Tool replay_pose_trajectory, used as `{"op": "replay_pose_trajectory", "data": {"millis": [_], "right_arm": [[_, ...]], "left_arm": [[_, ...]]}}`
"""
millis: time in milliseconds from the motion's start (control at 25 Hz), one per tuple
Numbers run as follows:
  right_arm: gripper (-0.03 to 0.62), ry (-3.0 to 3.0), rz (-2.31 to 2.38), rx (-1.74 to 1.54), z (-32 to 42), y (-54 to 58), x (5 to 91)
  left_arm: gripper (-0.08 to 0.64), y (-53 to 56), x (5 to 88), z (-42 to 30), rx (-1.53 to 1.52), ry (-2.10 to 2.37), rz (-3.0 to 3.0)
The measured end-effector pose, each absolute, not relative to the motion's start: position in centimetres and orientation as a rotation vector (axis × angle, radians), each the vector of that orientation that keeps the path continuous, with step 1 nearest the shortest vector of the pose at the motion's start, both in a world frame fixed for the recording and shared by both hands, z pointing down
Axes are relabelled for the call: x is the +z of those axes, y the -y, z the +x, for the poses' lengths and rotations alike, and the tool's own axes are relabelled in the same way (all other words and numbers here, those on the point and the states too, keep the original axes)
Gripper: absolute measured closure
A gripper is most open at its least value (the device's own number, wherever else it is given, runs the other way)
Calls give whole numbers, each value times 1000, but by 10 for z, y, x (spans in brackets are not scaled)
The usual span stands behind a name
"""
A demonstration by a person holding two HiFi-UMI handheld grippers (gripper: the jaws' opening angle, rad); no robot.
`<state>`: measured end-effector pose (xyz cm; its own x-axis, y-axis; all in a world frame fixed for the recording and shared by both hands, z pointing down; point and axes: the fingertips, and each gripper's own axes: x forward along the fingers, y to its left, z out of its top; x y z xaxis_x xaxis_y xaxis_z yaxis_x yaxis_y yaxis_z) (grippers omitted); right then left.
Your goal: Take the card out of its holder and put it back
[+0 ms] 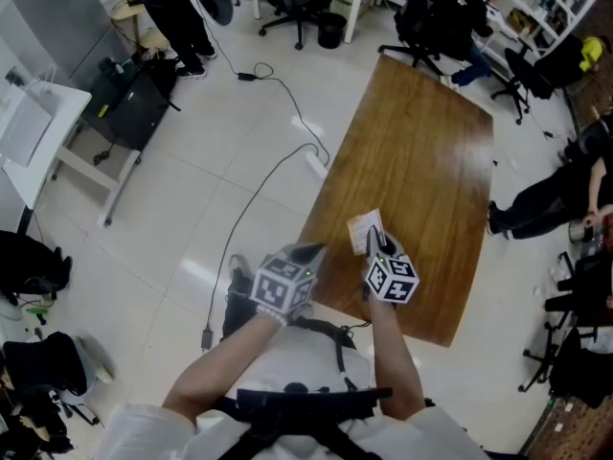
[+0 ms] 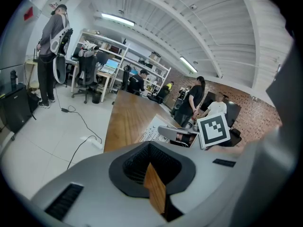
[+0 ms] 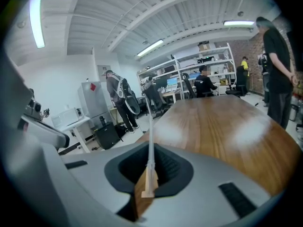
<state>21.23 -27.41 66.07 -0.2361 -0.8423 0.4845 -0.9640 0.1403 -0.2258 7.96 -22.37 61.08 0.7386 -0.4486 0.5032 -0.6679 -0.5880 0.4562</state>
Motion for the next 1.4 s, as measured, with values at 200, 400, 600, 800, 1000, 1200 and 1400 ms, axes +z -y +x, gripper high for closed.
{"op": "replay_pose_trajectory", "data": {"millis": [200,400,600,800,1000,1200,1400], "right_arm": [[538,2158,1775,764,218,275,666],[364,2194,1787,781,220,275,645],[362,2299,1833,706,234,266,593],[538,2433,1890,744,250,252,544],[595,2460,1946,809,253,235,522],[595,2433,2030,887,250,192,517],[595,2360,2098,912,226,130,519]], "left_arm": [[565,224,611,82,443,836,2297],[565,224,605,81,439,840,2302],[565,218,592,80,413,883,2296],[565,206,578,72,410,938,2275],[565,198,561,64,421,932,2299],[565,191,540,69,411,876,2373],[565,162,521,67,357,771,2429]]}}
